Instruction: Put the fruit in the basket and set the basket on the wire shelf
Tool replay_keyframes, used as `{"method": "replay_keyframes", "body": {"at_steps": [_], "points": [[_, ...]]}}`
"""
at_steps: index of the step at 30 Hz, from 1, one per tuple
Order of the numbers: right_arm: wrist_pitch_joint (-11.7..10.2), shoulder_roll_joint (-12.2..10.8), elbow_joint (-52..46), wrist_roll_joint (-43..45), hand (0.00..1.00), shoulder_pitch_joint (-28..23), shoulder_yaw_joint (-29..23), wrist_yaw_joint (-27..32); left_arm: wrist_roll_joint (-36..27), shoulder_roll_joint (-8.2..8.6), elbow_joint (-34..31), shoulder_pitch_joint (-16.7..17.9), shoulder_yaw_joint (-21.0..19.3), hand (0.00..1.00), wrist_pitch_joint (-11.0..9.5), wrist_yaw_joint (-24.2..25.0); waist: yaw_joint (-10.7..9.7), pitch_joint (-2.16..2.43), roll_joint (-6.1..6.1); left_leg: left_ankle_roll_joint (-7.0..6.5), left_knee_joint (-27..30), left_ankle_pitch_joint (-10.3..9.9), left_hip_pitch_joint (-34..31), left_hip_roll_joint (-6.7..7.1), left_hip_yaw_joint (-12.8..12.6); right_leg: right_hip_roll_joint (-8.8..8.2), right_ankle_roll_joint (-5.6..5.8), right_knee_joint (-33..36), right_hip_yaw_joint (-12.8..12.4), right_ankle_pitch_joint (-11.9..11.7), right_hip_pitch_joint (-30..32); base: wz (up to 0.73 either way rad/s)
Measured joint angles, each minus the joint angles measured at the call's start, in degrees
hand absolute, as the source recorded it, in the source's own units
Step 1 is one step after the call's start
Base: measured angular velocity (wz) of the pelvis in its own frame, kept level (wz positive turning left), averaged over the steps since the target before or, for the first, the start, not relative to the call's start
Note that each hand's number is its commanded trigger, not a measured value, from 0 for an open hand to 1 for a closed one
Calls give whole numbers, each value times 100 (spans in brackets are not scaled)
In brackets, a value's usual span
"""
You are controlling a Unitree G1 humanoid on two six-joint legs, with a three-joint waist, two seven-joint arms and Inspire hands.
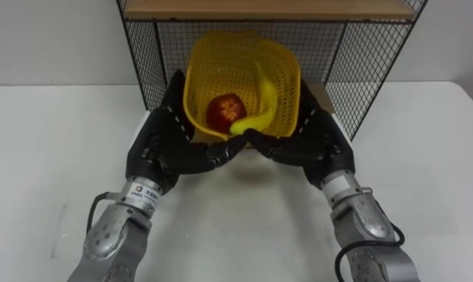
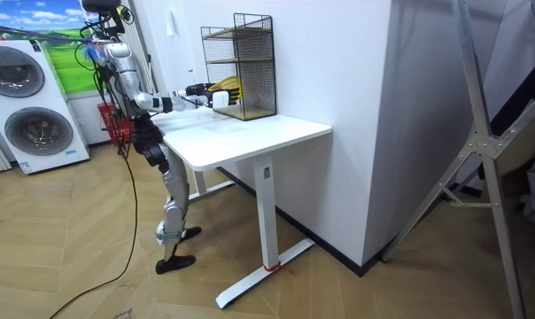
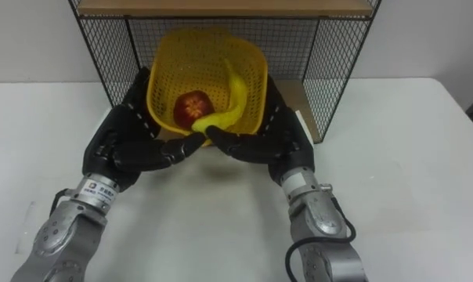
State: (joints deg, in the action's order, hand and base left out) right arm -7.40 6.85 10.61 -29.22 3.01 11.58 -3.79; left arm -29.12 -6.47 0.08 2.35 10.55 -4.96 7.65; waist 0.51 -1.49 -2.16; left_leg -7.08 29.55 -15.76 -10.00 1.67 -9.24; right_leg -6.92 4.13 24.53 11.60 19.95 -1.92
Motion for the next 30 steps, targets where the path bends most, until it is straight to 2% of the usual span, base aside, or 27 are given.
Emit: {"method": "replay_keyframes", "body": {"at_steps": [6,11,15,16,18,20,23,27,30], "points": [[0,17,168,7,0,87,-12,48,-6,-29,113,-46,50,0,4,0,-12,15,1,8,-205,104,113,9,0,42,-7,-292,7,-172,-140,-1],[204,24,753,-8,0,678,-68,126,-2,-29,748,-537,0,0,220,0,-2,10,16,10,-262,137,164,6,53,95,-2,-508,30,-264,-286,2],[249,55,1053,20,0,1054,-66,132,-11,-13,1046,-837,-26,0,260,-21,3,4,28,9,-358,196,203,8,85,111,-14,-700,120,-367,-383,7],[326,53,1121,45,0,1194,-76,137,-5,-6,1168,-930,-36,0,264,-37,4,4,30,8,-382,208,204,13,83,110,-12,-712,117,-378,-377,0],[462,42,1134,95,0,1384,-113,198,-7,1,1356,-1070,-46,0,364,-81,3,5,43,12,-395,218,188,15,90,116,-16,-751,131,-400,-374,2],[587,55,1209,142,0,1647,-177,250,-11,2,1495,-1260,-97,0,627,-130,-18,8,49,10,-394,236,136,13,114,135,-18,-796,152,-438,-366,5],[707,52,1583,151,0,2035,-217,298,-58,24,1788,-1615,-147,0,855,-215,-18,8,50,13,-396,243,141,15,124,140,-19,-852,151,-442,-387,1],[908,29,1974,335,0,2410,-325,383,-27,107,2064,-1989,-243,0,999,-300,-18,9,56,13,-449,297,173,20,158,160,-26,-973,201,-515,-466,6],[1040,6,2481,458,0,2769,-333,395,-3,231,2316,-2227,-282,0,1098,-496,-2,6,56,25,-706,506,251,24,160,205,-57,-1177,202,-718,-532,0]]}}
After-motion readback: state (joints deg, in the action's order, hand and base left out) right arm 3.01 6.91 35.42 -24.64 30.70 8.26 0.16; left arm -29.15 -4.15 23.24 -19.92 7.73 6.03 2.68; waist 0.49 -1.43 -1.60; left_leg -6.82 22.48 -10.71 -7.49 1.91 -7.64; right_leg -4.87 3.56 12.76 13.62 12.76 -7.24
